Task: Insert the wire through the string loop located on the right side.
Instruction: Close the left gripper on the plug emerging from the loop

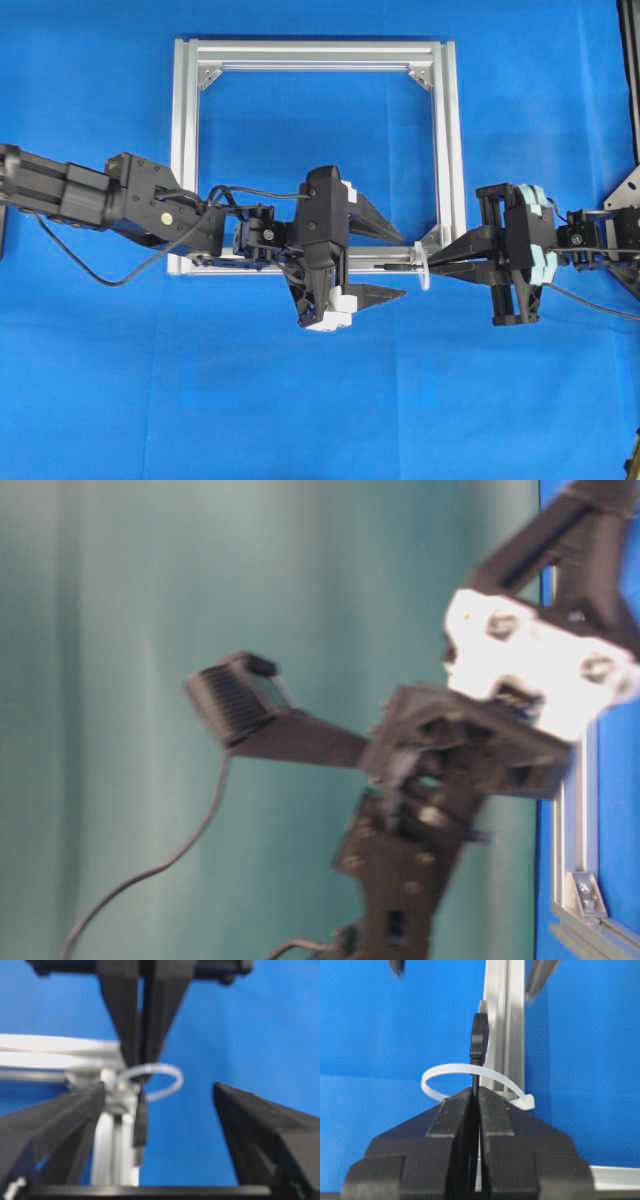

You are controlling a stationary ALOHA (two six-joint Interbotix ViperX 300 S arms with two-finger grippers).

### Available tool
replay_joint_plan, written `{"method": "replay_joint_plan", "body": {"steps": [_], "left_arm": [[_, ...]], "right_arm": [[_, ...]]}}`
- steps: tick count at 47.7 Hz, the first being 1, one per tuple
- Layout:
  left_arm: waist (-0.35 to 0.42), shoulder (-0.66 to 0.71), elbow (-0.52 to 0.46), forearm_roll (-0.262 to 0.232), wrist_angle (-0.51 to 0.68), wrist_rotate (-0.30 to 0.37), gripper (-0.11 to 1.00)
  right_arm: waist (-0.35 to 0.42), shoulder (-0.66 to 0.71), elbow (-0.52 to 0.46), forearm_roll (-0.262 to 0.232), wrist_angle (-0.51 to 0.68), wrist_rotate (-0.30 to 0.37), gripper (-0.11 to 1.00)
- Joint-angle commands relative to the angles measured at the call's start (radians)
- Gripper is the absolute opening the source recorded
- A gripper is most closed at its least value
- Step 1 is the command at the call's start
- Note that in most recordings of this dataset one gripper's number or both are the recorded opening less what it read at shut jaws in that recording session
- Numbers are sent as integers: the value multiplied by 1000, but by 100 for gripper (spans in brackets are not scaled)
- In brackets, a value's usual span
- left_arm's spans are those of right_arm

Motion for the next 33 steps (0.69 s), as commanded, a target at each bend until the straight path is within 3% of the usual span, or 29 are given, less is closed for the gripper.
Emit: {"method": "replay_joint_plan", "body": {"steps": [1, 33], "left_arm": [[11, 9, -21, 2, -9, 2, 82], [25, 54, -29, 2, -26, 2, 82]], "right_arm": [[-2, -8, -15, -2, -9, -2, -4], [-2, -6, -14, -2, -6, -2, -4]]}}
